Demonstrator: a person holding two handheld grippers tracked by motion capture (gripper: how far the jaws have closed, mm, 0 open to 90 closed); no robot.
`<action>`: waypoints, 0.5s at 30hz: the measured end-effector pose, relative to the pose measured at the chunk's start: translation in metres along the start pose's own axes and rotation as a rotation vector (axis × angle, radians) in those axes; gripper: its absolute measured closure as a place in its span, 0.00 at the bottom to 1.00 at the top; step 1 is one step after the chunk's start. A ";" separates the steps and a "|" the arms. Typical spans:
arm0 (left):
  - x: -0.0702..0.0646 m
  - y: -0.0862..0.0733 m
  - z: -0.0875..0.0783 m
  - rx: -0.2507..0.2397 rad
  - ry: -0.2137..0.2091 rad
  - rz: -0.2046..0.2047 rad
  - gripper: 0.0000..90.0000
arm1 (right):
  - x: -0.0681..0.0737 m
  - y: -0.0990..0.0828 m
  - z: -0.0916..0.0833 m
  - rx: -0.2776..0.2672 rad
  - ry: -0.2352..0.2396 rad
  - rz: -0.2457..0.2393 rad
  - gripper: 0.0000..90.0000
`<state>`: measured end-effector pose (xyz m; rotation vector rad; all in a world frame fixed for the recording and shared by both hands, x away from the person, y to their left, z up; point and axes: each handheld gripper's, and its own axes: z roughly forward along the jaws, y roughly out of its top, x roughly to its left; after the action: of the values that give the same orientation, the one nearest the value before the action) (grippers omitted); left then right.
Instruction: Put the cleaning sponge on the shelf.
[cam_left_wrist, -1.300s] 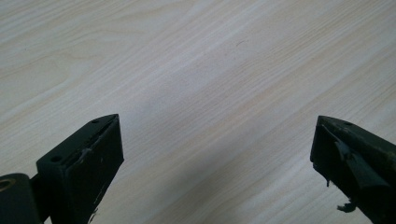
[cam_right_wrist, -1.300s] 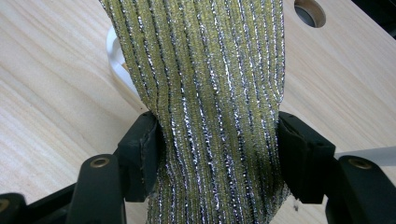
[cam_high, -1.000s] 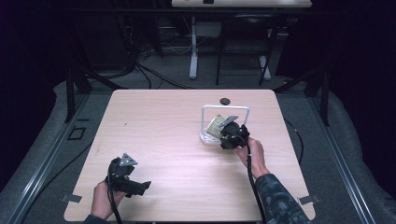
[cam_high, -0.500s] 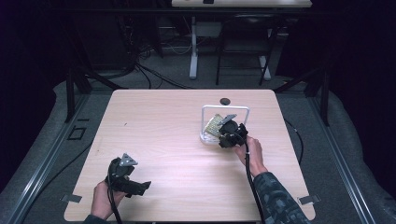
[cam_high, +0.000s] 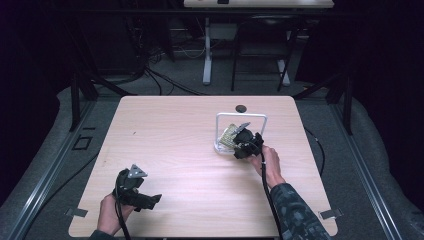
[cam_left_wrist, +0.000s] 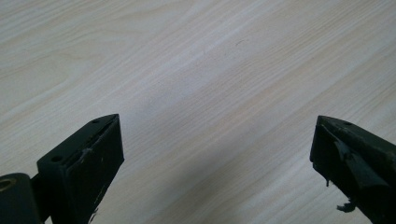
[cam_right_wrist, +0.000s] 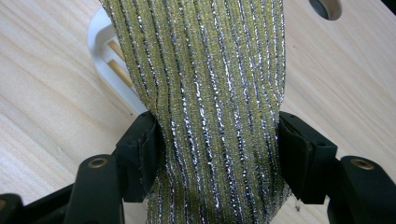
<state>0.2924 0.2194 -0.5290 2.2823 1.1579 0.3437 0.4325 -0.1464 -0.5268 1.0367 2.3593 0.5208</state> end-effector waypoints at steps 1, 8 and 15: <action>0.000 0.000 0.000 0.000 -0.001 -0.002 0.03 | 0.001 0.000 0.002 0.005 0.003 -0.004 0.39; 0.000 0.000 0.000 0.000 -0.001 -0.003 0.03 | 0.004 0.003 0.008 0.031 0.002 -0.027 0.38; 0.000 0.000 0.000 0.000 -0.003 -0.003 0.03 | 0.004 0.004 0.012 0.040 0.003 -0.030 0.38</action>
<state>0.2924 0.2194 -0.5291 2.2801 1.1594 0.3396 0.4389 -0.1393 -0.5356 1.0176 2.3933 0.4662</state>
